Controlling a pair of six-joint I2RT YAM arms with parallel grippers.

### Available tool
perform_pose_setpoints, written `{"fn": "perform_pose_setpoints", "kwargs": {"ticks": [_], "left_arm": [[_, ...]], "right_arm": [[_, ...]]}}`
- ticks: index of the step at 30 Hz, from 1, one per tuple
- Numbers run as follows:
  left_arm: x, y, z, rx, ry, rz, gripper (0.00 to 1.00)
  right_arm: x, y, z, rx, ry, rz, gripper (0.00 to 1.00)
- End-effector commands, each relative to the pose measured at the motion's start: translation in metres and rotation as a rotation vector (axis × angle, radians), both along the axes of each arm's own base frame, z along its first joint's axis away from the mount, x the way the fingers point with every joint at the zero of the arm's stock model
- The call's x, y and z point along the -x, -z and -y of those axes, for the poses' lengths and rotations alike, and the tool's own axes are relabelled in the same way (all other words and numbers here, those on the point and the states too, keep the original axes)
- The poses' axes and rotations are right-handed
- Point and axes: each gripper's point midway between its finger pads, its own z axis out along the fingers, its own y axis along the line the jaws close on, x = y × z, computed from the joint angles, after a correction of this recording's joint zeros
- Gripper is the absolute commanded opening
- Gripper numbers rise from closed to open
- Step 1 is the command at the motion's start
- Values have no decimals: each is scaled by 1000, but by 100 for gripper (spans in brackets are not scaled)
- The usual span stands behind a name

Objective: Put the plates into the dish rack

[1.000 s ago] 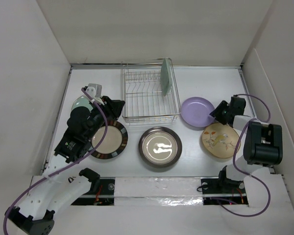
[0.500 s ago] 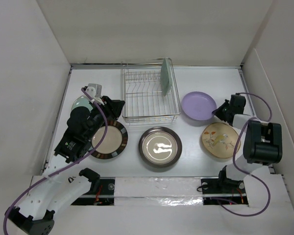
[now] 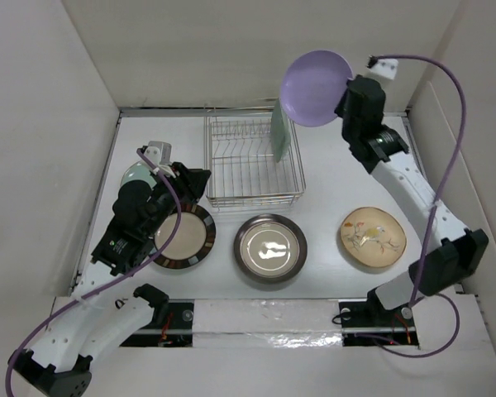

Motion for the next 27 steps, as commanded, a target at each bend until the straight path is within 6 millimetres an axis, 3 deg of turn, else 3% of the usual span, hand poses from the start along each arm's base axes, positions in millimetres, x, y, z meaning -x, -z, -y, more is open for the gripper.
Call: {"fn": "perform_pose_setpoints", "kwargs": {"ticks": [1, 2, 3, 4, 5, 8, 11, 15, 18, 27], "left_arm": [[3, -13, 0, 20, 7, 59, 22], [4, -14, 0, 22, 7, 61, 22], [4, -15, 0, 23, 7, 62, 23], [4, -14, 0, 24, 7, 60, 23], [4, -14, 0, 25, 7, 61, 23], [6, -16, -1, 28, 10, 68, 23], [6, -17, -1, 28, 11, 68, 23], [8, -17, 2, 30, 24, 67, 23], [9, -17, 3, 31, 31, 68, 23], [10, -17, 4, 32, 34, 70, 23]], "right_arm": [[-4, 18, -9, 313, 134, -191, 0], [-8, -11, -29, 313, 119, -141, 0], [-10, -15, -32, 394, 147, -169, 0], [-26, 4, -46, 478, 148, -223, 0], [-28, -22, -61, 483, 152, -179, 0], [-42, -26, -75, 673, 236, -243, 0], [-52, -24, -83, 739, 270, -256, 0], [-45, -47, -92, 830, 352, -231, 0], [-43, -41, -106, 901, 348, -242, 0], [-58, 17, -147, 1019, 275, -303, 0]]}}
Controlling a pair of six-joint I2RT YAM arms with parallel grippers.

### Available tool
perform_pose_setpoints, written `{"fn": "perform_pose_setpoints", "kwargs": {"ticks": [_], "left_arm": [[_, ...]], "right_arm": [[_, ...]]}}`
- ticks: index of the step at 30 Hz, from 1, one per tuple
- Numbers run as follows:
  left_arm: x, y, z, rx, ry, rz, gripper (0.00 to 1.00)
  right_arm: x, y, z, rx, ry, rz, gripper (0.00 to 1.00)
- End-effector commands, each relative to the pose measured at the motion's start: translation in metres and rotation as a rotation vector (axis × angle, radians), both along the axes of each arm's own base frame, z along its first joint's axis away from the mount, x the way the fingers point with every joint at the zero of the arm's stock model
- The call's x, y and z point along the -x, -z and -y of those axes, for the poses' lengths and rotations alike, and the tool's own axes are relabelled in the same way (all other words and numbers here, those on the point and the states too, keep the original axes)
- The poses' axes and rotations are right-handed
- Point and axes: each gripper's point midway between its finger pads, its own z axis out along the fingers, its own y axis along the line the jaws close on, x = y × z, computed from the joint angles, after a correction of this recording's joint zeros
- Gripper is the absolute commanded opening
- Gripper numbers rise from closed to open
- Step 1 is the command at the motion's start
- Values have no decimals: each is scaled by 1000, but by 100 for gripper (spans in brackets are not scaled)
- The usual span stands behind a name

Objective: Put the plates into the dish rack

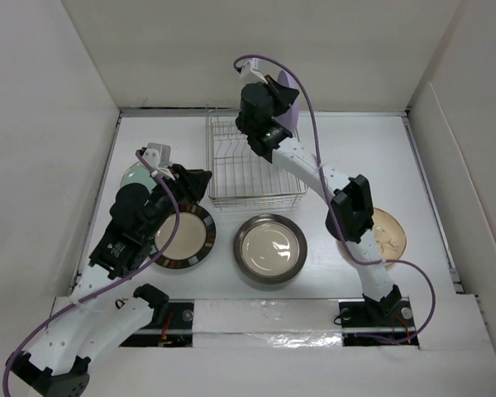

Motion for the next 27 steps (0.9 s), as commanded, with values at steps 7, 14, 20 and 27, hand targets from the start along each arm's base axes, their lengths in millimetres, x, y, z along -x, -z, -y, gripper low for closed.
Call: {"fn": "perform_pose_setpoints", "kwargs": {"ticks": [7, 14, 20, 27], "left_arm": [[3, -9, 4, 16, 18, 41, 23], [4, -10, 2, 19, 12, 45, 23], [3, -9, 3, 16, 14, 41, 23], [2, -6, 4, 11, 14, 35, 23]], "right_arm": [[-10, 37, -26, 28, -1, -17, 0], [-23, 70, -39, 31, -24, -48, 0], [-31, 76, -47, -5, -57, -34, 0], [-32, 101, -59, -153, -151, -65, 4]]}}
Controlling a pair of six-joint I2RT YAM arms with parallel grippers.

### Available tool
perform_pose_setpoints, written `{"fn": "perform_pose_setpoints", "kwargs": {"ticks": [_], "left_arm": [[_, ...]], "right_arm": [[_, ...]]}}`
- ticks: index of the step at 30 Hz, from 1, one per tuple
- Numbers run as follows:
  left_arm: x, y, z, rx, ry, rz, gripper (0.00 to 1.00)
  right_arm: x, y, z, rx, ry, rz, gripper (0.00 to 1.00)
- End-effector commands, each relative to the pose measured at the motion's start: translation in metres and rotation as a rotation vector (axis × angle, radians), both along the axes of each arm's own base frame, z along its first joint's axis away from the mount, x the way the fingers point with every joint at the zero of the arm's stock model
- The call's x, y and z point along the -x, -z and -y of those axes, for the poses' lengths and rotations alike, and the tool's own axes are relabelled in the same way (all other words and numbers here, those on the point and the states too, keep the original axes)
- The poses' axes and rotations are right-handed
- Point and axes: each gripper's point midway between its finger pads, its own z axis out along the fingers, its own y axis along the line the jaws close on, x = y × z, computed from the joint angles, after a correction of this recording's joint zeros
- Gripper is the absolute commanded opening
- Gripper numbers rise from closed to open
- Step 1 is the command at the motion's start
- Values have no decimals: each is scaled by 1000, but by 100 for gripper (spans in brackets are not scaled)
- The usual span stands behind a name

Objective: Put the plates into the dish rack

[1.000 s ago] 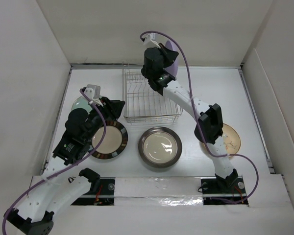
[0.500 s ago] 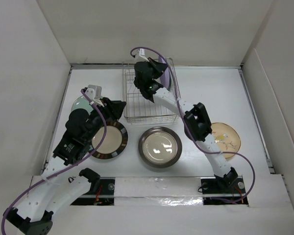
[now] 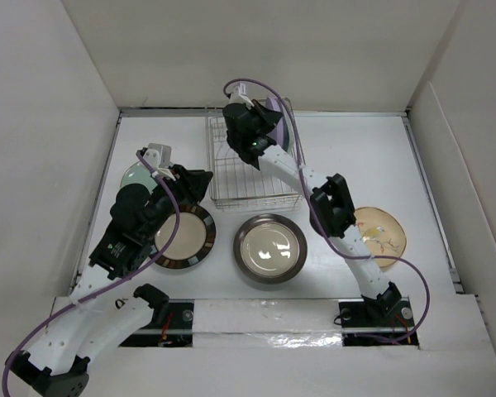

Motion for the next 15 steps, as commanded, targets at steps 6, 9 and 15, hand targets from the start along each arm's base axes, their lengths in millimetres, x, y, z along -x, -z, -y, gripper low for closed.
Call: {"fn": "perform_pose_setpoints", "kwargs": {"ticks": [6, 9, 15], "left_arm": [[-1, -5, 1, 8, 2, 33, 23], [-2, -4, 1, 6, 0, 30, 24], [-2, -3, 2, 3, 2, 28, 26]], "right_arm": [[1, 6, -16, -249, -105, 9, 12], [-1, 4, -7, -299, -95, 14, 27], [4, -47, 10, -406, -93, 105, 75]]}}
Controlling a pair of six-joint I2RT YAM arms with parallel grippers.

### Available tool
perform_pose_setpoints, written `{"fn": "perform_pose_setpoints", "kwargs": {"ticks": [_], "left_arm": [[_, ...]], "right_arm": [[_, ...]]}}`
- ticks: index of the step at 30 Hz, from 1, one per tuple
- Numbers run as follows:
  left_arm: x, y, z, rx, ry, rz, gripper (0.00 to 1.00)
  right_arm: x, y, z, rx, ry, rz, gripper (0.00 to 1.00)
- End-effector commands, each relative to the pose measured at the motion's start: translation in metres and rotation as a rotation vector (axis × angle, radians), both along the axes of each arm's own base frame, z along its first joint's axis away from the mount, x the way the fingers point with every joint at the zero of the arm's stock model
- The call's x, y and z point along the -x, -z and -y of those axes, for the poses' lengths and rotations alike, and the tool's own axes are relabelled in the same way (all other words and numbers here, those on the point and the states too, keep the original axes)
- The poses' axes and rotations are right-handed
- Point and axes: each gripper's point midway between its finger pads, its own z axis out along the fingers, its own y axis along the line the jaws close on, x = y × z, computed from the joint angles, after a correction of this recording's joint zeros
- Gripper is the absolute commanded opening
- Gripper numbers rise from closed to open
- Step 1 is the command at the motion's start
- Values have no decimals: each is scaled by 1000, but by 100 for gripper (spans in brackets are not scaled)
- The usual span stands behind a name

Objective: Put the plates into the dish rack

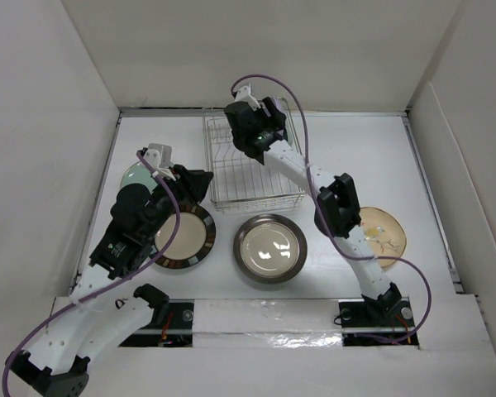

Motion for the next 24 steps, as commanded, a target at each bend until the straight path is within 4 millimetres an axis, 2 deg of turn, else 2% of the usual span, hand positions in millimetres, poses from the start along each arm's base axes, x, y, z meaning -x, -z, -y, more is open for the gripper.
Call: {"fn": "perform_pose_setpoints", "kwargs": {"ticks": [1, 2, 3, 5, 6, 7, 8, 9, 10, 11, 12, 13, 14, 15, 16, 17, 18, 19, 20, 21, 23, 24], "left_arm": [[-2, -3, 2, 4, 3, 29, 26], [-2, -4, 2, 5, 3, 31, 26], [-2, -3, 2, 4, 3, 30, 26], [-2, -3, 1, 4, -1, 29, 26], [-2, -3, 1, 4, -1, 29, 26], [-3, -3, 1, 4, -3, 29, 26], [-2, -2, 1, 3, -3, 27, 26], [-2, -2, 1, 3, -3, 27, 26], [-2, -3, 1, 4, -1, 29, 26], [-2, -3, 1, 4, -4, 29, 25], [-2, -3, 0, 4, -7, 29, 23], [-2, -3, -1, 4, -10, 29, 18], [-2, -3, -1, 4, -12, 30, 15], [-2, -4, -2, 7, -15, 30, 12], [-2, -4, -1, 8, -12, 30, 6], [-2, -4, -1, 8, -12, 30, 4], [-2, -3, 0, 7, -9, 28, 4], [-2, -4, 1, 8, -3, 30, 3], [-2, -4, 0, 9, -6, 31, 3], [-2, -5, -1, 9, -9, 31, 3], [-2, -5, -2, 10, -15, 30, 7], [-2, -5, -2, 8, -17, 30, 10]], "right_arm": [[9, -81, 17, -173, 4, 133, 77], [9, -90, 23, -192, 7, 143, 81], [15, -108, 27, -224, -5, 163, 82], [19, -114, 34, -300, -34, 149, 84], [32, -141, 39, -385, -55, 191, 84], [37, -123, 34, -399, -102, 141, 85], [45, -124, 34, -435, -128, 136, 83], [67, -156, 42, -561, -158, 200, 79], [75, -164, 33, -639, -240, 216, 72], [88, -120, 37, -626, -246, 136, 47], [105, -118, 32, -668, -291, 137, 29], [134, -156, 35, -799, -381, 222, 16], [153, -103, 34, -784, -399, 128, 0], [173, -96, 28, -816, -446, 109, 0], [206, -77, 30, -877, -483, 65, 0], [216, -93, 33, -936, -507, 87, 0], [236, -51, 32, -933, -511, -10, 0], [254, -32, 33, -986, -500, -77, 0], [269, -30, 42, -1033, -500, -81, 0], [285, 9, 47, -1028, -477, -166, 0], [309, 40, 45, -1123, -464, -268, 0], [319, 44, 45, -1168, -473, -283, 1]]}}
